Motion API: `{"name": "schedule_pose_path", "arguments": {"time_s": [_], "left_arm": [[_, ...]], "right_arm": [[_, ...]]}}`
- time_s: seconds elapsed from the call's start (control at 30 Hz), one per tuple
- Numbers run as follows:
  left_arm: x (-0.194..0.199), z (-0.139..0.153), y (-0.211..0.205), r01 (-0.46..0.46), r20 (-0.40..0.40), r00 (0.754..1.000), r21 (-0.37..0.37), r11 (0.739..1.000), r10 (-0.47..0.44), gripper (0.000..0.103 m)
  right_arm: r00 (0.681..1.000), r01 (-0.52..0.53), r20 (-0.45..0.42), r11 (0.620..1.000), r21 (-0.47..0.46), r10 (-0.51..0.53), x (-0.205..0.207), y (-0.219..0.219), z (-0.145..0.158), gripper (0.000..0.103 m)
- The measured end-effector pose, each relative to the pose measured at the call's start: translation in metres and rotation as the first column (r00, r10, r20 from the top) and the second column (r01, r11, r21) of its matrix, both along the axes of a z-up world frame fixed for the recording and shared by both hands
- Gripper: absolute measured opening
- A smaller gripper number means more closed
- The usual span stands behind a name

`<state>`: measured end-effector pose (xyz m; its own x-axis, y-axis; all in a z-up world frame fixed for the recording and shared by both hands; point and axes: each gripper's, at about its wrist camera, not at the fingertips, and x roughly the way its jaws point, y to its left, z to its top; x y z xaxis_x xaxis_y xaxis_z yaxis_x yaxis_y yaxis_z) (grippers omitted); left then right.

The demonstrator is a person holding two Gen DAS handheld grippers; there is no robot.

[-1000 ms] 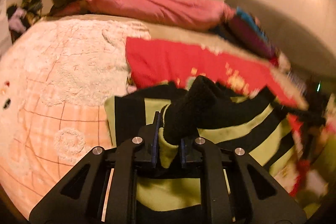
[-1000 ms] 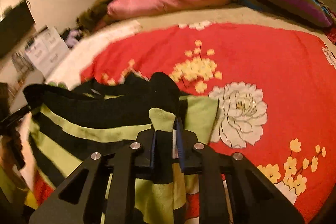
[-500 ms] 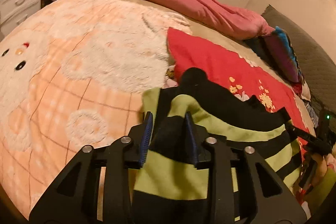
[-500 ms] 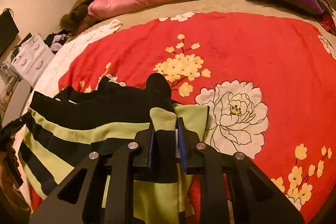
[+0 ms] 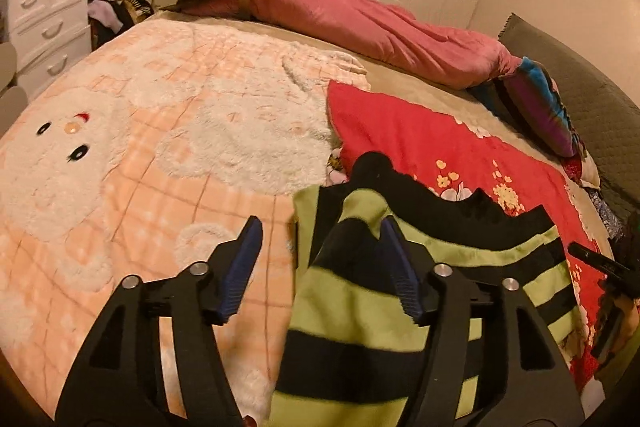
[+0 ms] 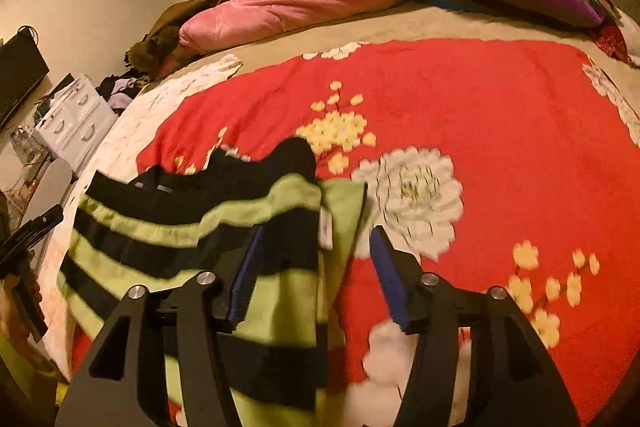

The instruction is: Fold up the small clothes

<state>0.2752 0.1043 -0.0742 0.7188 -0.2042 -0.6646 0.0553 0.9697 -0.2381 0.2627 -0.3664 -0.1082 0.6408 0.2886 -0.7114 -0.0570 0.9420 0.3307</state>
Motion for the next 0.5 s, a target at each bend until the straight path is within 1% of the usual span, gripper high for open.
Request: {"name": "schedule_pose_path", "arguments": {"time_s": [0.03, 0.13, 0.17, 0.23, 0.27, 0.3, 0.33, 0.4, 0.5], "left_arm": [[-0.006, 0.0, 0.002, -0.006, -0.006, 1.0, 0.0, 1.0, 0.006, 0.055], [-0.018, -0.001, 0.006, -0.022, -0.023, 0.999, 0.006, 1.0, 0.022, 0.064], [-0.023, 0.001, 0.007, -0.03, -0.024, 0.999, 0.009, 1.0, 0.03, 0.067], [-0.03, 0.005, 0.01, -0.038, -0.016, 0.999, 0.008, 0.999, 0.038, 0.07], [-0.034, 0.009, 0.012, -0.049, -0.007, 0.999, 0.007, 0.999, 0.049, 0.073], [-0.037, 0.011, 0.013, -0.057, -0.002, 0.998, 0.003, 0.998, 0.057, 0.074], [-0.04, 0.013, 0.015, -0.066, 0.003, 0.998, -0.004, 0.998, 0.066, 0.075], [-0.047, 0.017, 0.019, -0.093, 0.007, 0.996, -0.029, 0.995, 0.093, 0.076], [-0.055, 0.018, 0.021, -0.106, 0.001, 0.994, -0.045, 0.993, 0.106, 0.076]], "right_arm": [[1.0, -0.002, -0.005, 1.0, 0.006, 0.002, -0.004, -0.001, 0.0, 0.061], [0.999, -0.026, -0.02, 1.0, 0.014, 0.026, -0.021, 0.0, -0.002, 0.062], [0.999, -0.032, -0.02, 0.999, 0.009, 0.032, -0.026, 0.001, -0.002, 0.065], [0.999, -0.042, -0.02, 0.999, 0.01, 0.042, -0.033, 0.001, -0.002, 0.065], [0.999, -0.046, -0.023, 0.999, 0.012, 0.046, -0.037, 0.002, -0.001, 0.067], [0.999, -0.044, -0.027, 0.999, 0.011, 0.045, -0.039, 0.001, -0.001, 0.072], [0.999, -0.041, -0.027, 0.999, 0.013, 0.041, -0.042, 0.0, 0.0, 0.073], [0.999, -0.043, -0.029, 0.999, 0.022, 0.043, -0.046, -0.001, 0.002, 0.074], [0.998, -0.051, -0.029, 0.998, 0.026, 0.051, -0.052, -0.002, 0.005, 0.074]]}}
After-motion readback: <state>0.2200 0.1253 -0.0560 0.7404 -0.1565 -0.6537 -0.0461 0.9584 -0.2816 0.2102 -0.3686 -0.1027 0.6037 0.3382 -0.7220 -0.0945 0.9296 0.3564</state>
